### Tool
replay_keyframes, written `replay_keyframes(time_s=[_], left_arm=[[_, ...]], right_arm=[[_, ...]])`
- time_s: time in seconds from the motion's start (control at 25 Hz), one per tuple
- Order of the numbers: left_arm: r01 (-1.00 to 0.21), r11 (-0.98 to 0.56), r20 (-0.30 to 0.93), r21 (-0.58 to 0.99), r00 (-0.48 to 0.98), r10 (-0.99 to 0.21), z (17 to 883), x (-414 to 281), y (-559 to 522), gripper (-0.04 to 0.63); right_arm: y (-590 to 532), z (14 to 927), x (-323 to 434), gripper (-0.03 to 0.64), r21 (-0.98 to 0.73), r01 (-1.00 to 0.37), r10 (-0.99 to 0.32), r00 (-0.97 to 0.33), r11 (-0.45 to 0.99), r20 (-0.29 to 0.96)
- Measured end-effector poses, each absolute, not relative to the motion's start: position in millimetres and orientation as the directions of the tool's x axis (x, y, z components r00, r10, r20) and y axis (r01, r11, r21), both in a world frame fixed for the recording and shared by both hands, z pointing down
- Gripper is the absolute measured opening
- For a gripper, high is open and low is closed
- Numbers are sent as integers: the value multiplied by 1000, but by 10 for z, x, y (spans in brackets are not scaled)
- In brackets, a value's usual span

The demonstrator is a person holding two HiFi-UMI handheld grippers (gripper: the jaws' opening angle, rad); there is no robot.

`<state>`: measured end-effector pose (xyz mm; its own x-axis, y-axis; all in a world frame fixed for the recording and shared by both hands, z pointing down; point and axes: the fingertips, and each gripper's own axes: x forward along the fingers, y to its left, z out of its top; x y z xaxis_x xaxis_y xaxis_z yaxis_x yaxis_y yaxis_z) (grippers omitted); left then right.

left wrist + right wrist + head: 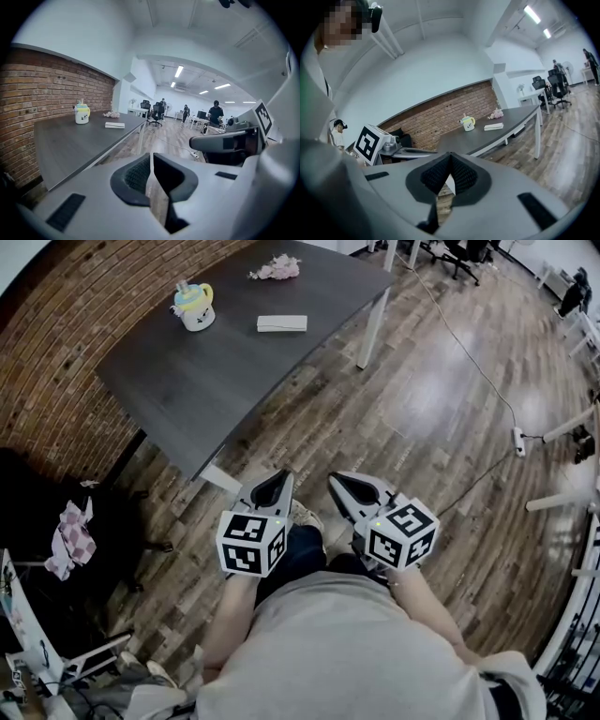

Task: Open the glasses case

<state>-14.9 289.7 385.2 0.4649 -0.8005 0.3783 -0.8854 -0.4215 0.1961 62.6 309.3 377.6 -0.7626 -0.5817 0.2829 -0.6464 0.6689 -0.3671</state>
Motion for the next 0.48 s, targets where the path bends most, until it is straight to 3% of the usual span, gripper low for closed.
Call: replay_keyframes(time_s=[0.48], left_arm=[[-912,-410,297,5,393,-870,3445,-324,2479,40]], right_arm=[[2982,3700,655,8,-422,-625,-594,-774,657,221]])
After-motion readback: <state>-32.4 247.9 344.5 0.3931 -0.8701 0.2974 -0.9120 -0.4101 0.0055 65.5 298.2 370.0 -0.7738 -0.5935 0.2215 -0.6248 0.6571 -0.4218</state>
